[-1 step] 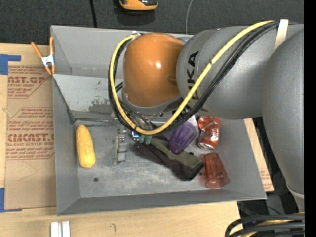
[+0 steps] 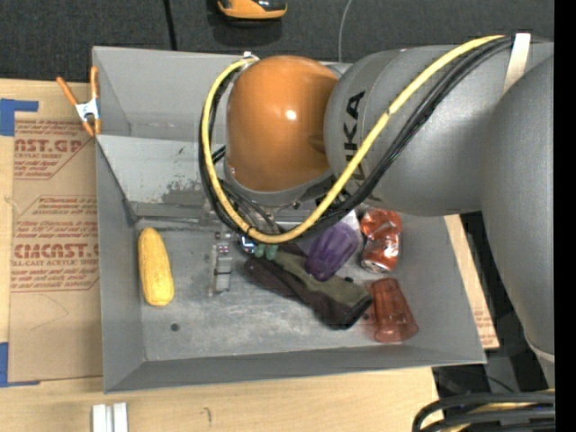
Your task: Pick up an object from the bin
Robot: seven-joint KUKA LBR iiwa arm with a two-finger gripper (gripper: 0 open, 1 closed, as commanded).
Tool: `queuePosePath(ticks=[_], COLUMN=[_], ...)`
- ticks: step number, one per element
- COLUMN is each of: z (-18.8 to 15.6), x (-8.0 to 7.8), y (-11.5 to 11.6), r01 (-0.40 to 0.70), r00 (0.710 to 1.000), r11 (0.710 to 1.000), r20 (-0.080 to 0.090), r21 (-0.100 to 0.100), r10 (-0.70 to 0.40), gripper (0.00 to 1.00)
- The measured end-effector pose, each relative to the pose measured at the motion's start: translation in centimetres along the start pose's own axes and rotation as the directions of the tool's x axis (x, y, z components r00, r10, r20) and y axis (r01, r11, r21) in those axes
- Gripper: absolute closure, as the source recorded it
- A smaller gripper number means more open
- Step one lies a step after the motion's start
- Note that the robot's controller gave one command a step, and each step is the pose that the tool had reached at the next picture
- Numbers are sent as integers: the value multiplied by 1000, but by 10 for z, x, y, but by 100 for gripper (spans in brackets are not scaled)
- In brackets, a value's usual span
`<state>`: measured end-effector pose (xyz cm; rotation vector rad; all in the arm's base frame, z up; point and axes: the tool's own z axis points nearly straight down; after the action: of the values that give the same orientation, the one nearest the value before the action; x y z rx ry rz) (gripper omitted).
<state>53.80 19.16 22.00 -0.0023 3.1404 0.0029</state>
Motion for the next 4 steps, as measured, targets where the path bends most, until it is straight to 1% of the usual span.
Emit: queuePosePath(ticks=[1,2,3,4], z=[-51,-41,21,33], x=[5,13,-2,-6], y=[-2,-15,-48,-56], r01=[-25,25,101,103], r00=[1000,1000,995,995], r11=[1000,1000,995,995], r20=[-5,15,4,1], r21=[2,-3,1,2], r10=[25,-25,-101,-103], gripper=[0,0,0,0])
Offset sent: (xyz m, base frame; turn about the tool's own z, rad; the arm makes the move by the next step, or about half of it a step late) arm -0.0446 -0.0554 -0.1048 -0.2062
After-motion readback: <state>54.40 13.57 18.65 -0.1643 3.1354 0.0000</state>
